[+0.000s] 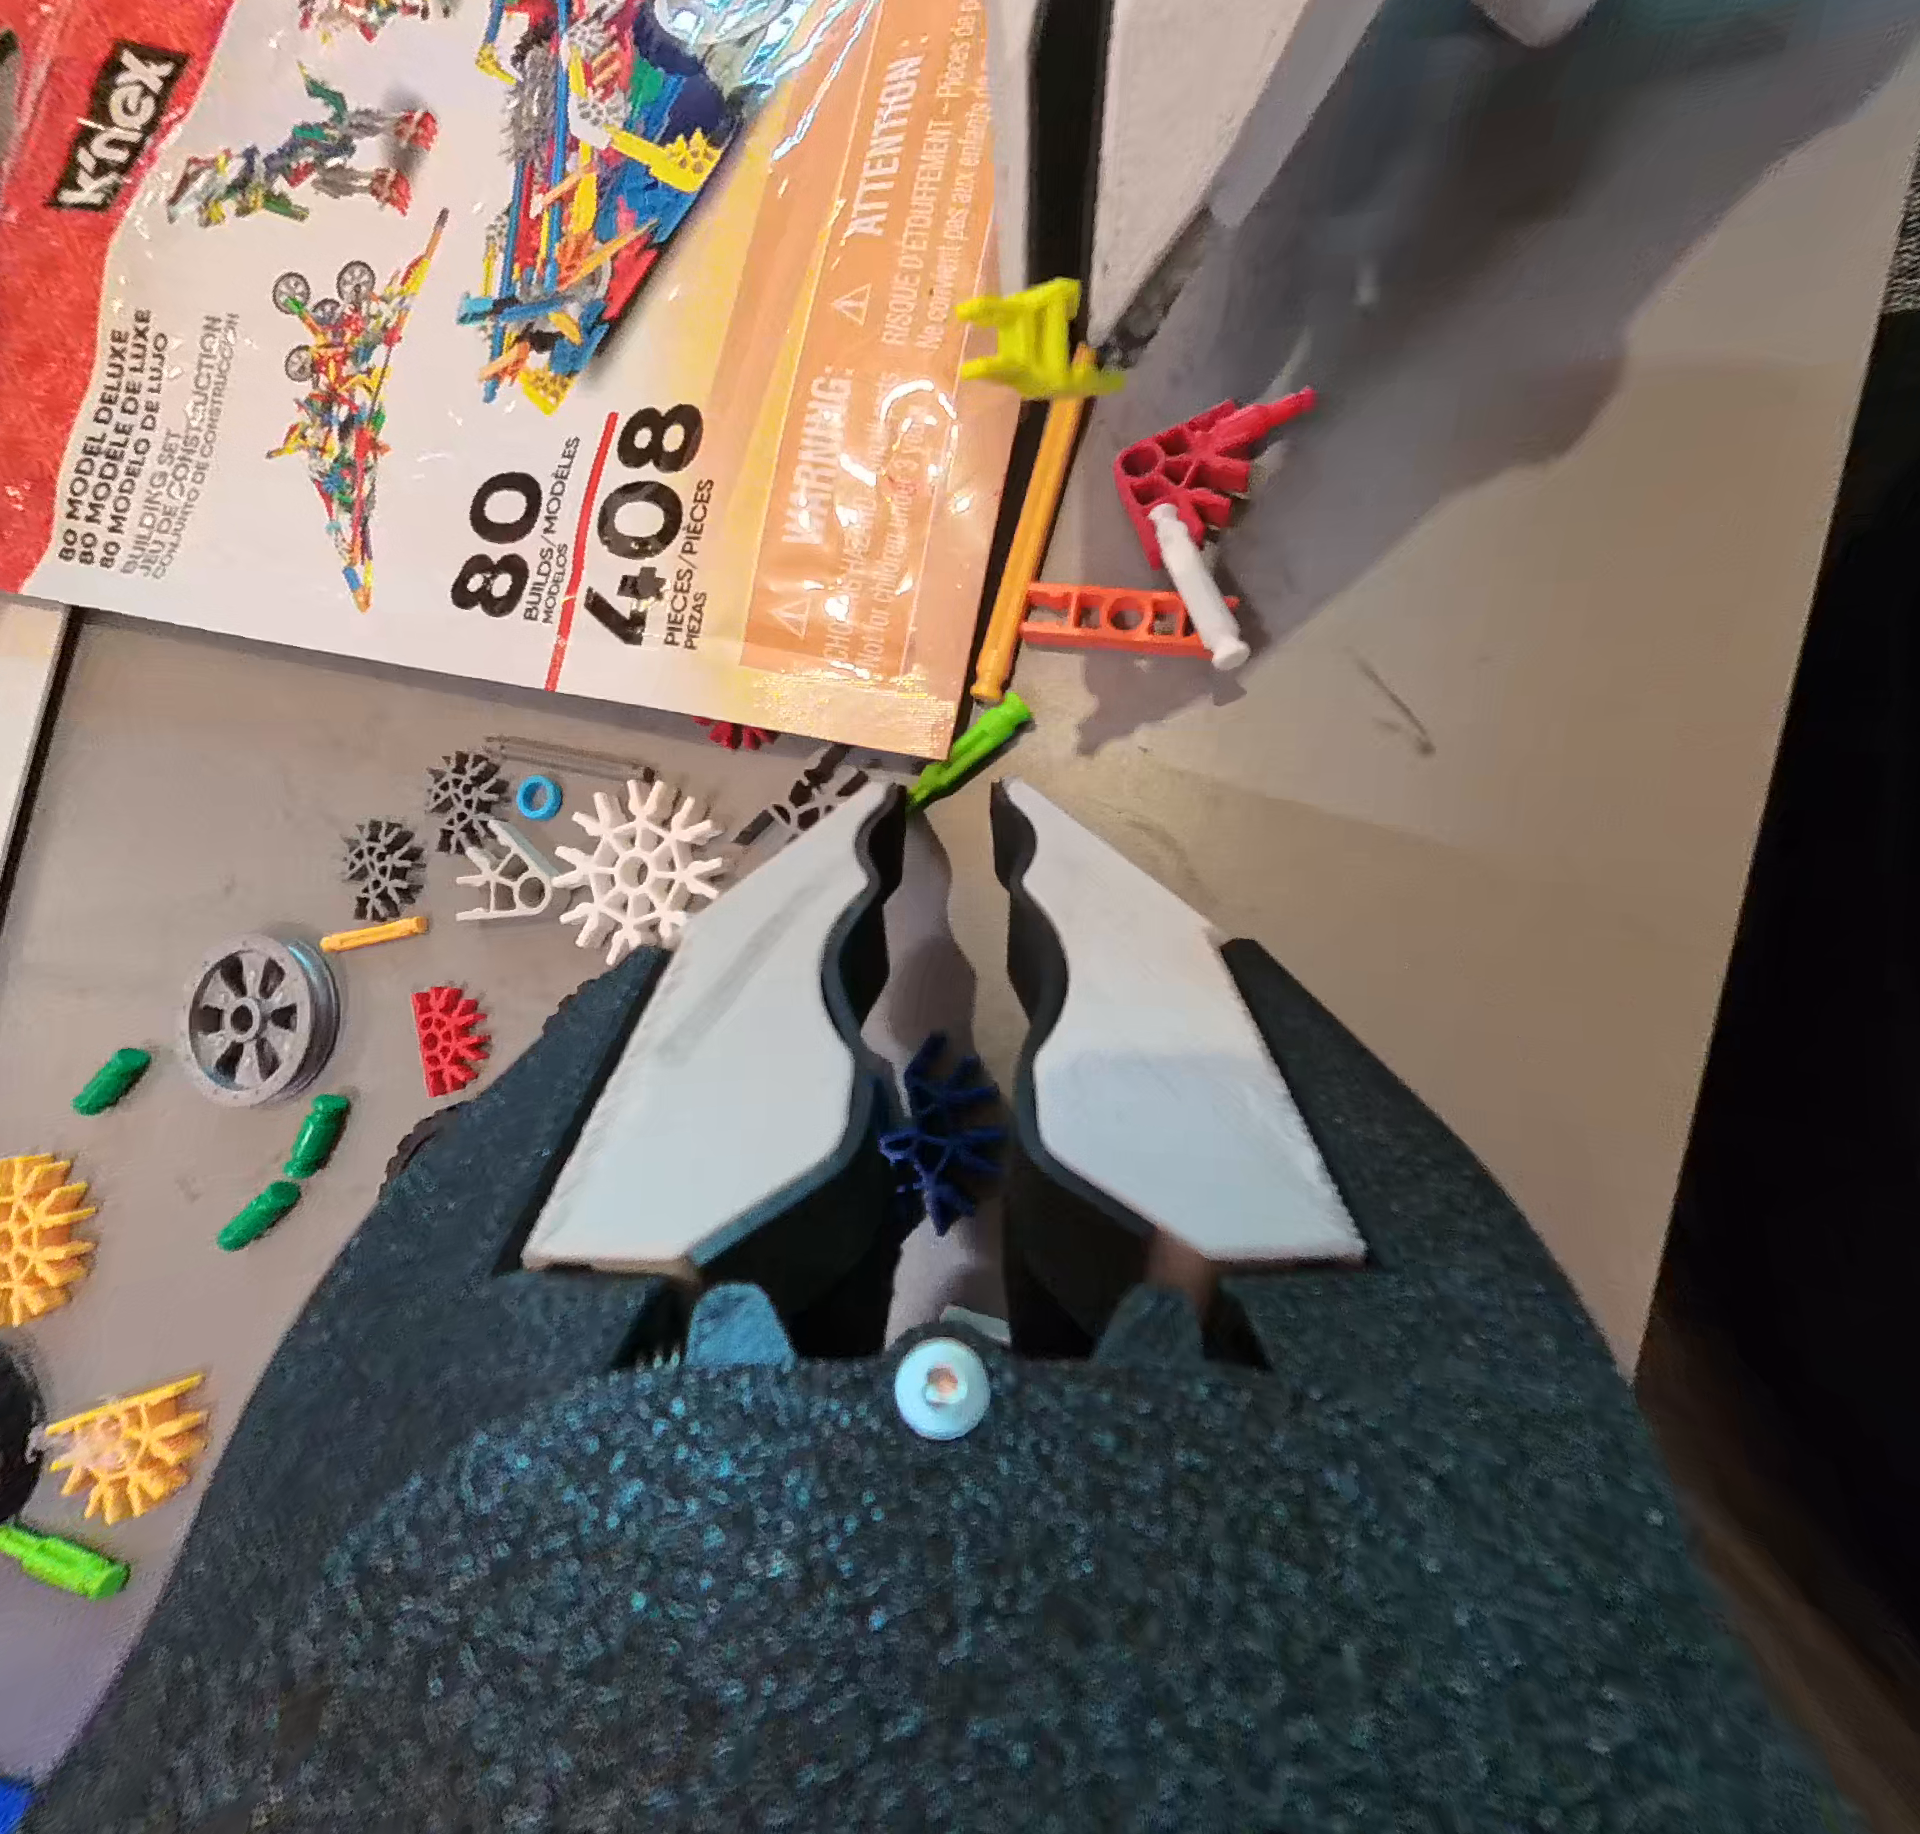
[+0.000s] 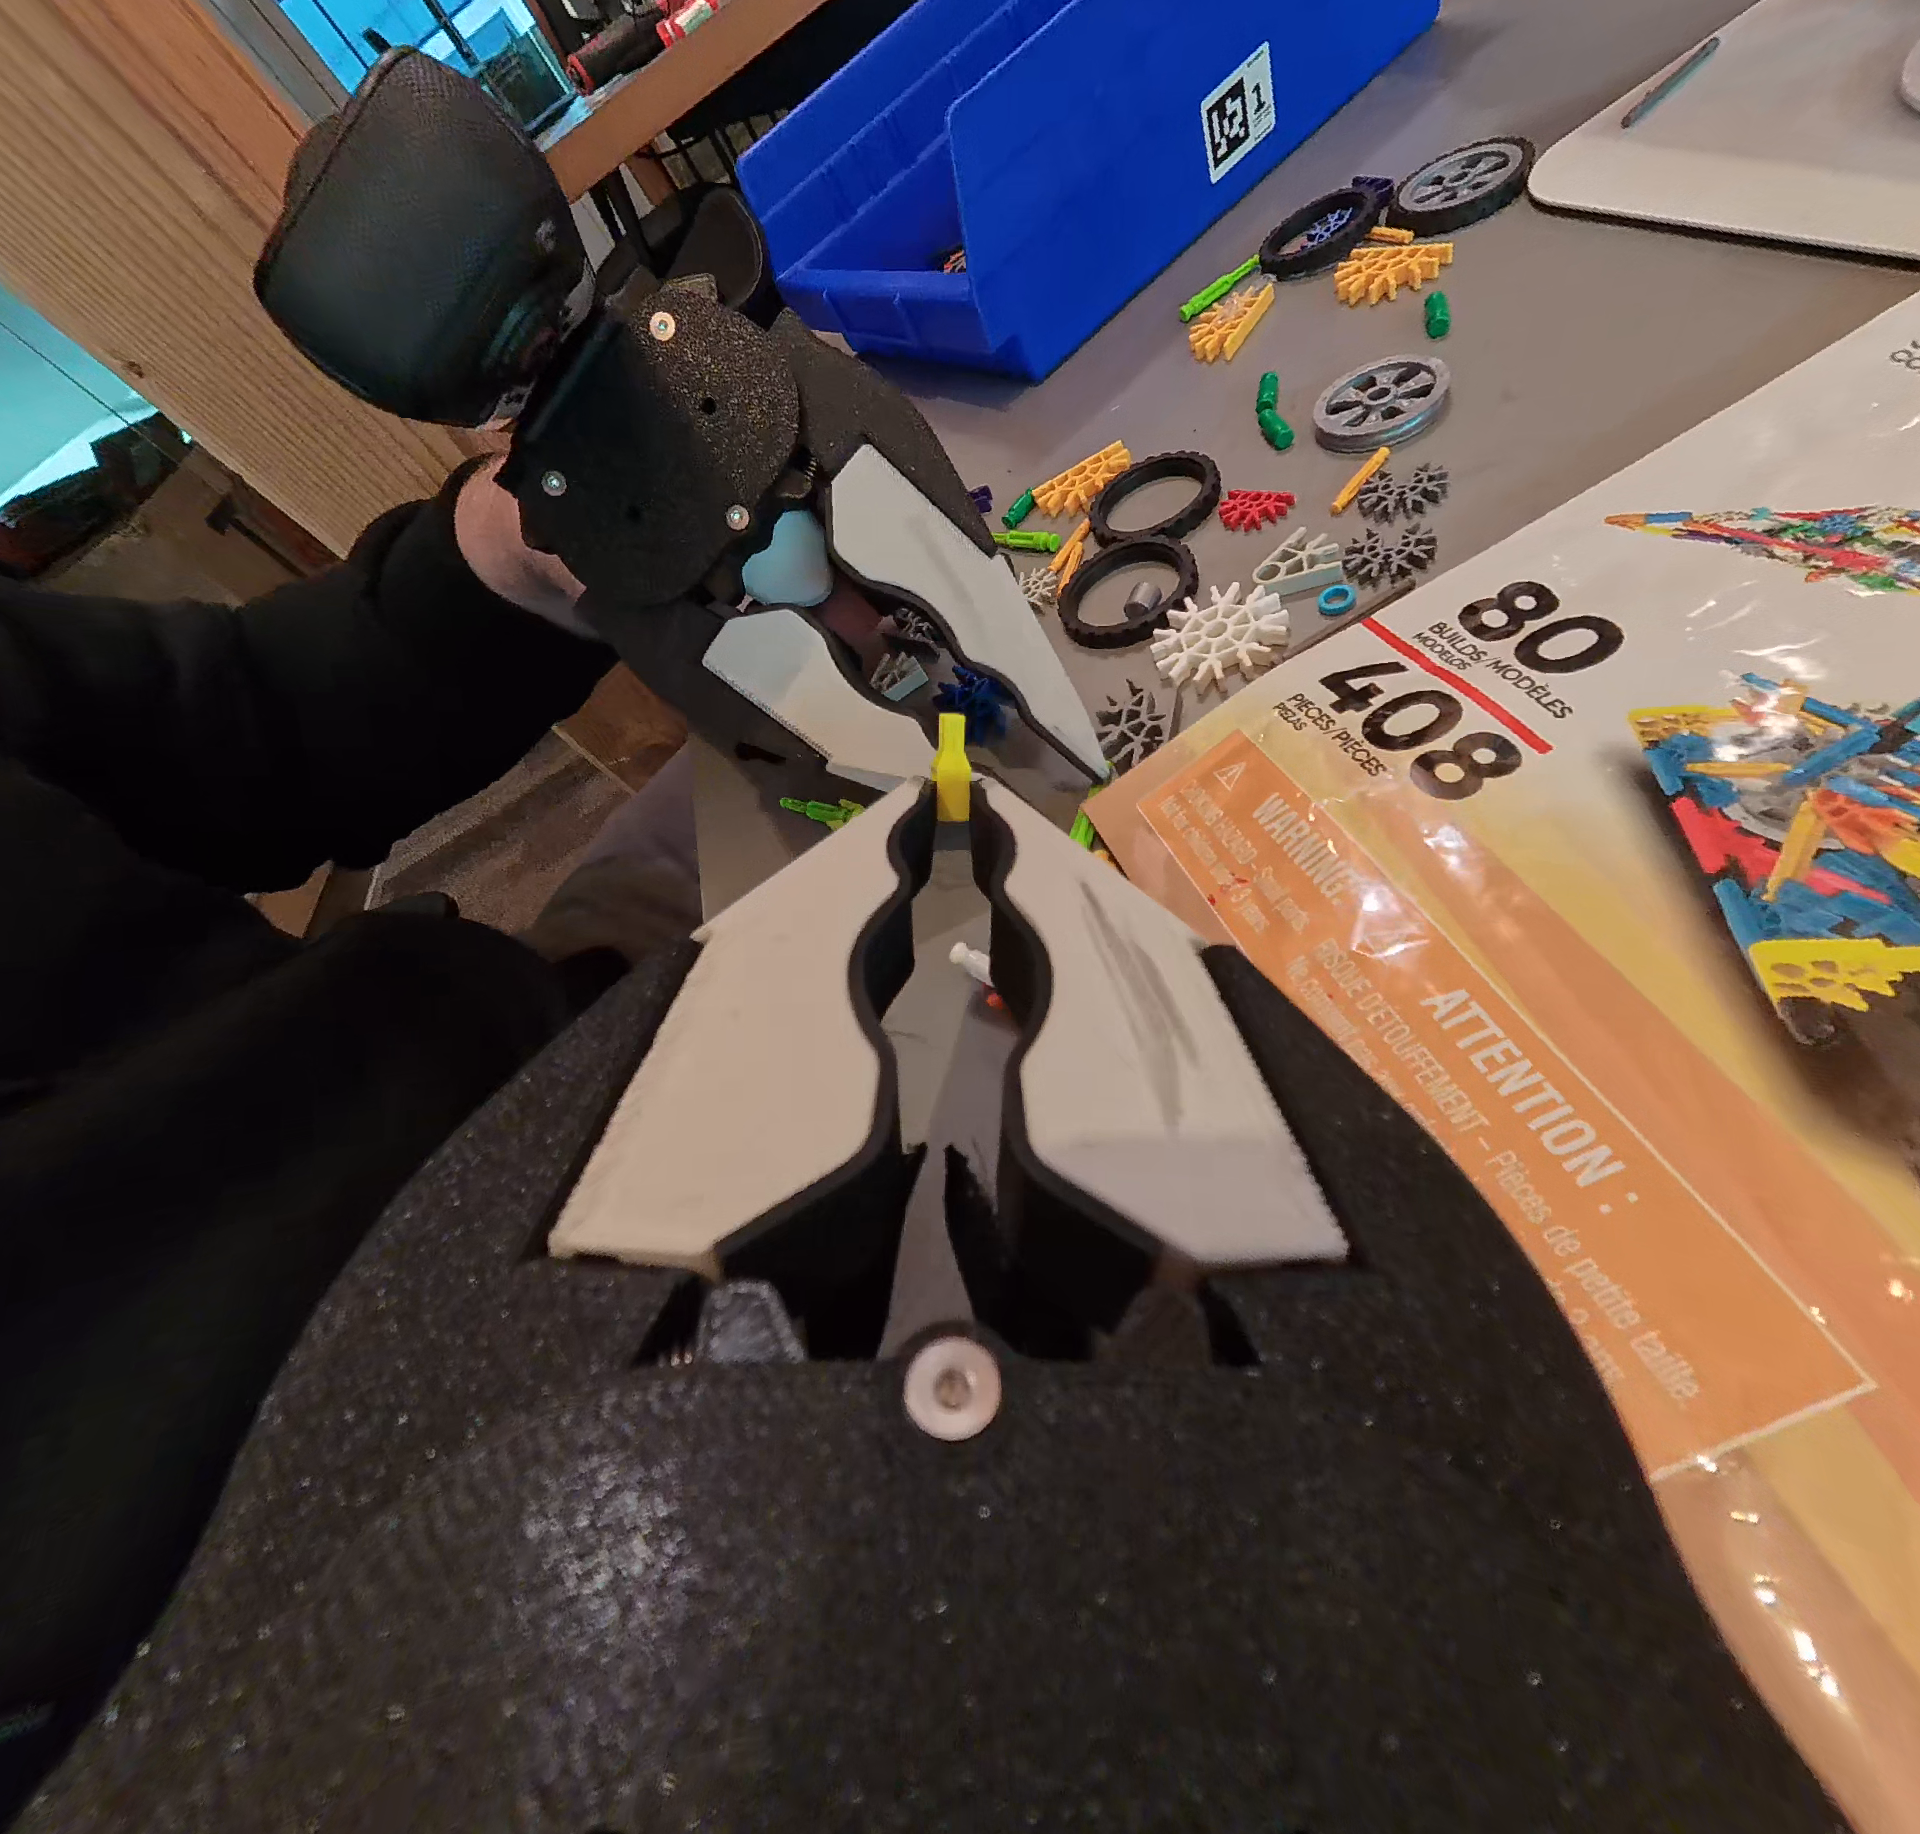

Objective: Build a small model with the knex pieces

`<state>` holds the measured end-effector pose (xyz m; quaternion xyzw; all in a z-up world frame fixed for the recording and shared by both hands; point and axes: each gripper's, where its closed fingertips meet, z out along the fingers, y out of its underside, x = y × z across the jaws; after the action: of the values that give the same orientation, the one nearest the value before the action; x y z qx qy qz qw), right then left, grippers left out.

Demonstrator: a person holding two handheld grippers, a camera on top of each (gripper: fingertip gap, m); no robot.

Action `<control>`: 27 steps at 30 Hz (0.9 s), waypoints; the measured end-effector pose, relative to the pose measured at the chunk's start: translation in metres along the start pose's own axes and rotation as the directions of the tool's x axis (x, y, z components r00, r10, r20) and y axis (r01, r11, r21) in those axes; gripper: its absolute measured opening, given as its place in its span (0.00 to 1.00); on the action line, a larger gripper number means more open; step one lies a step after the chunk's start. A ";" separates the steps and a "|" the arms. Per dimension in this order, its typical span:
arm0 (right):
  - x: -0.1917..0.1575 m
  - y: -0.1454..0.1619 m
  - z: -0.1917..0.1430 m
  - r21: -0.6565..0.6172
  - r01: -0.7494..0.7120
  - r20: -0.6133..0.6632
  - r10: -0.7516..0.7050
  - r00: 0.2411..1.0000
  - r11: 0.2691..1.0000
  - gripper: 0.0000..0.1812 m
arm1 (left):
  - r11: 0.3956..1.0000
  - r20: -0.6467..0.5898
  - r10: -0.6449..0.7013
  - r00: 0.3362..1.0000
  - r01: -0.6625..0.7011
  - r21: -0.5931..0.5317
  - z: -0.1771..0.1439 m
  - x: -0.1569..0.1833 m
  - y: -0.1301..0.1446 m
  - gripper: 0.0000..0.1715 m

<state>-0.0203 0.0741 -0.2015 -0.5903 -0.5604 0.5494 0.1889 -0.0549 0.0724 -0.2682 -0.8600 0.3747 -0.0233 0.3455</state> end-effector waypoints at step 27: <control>0.005 0.007 -0.003 -0.011 -0.006 0.021 0.007 1.000 1.000 0.02 | 0.981 -0.004 -0.175 0.984 0.175 -0.086 -0.012 0.023 0.006 0.15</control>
<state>-0.0158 0.0772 -0.2090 -0.5872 -0.5634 0.5533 0.1780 -0.0456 0.0470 -0.2679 -0.9034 0.3002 -0.0425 0.3032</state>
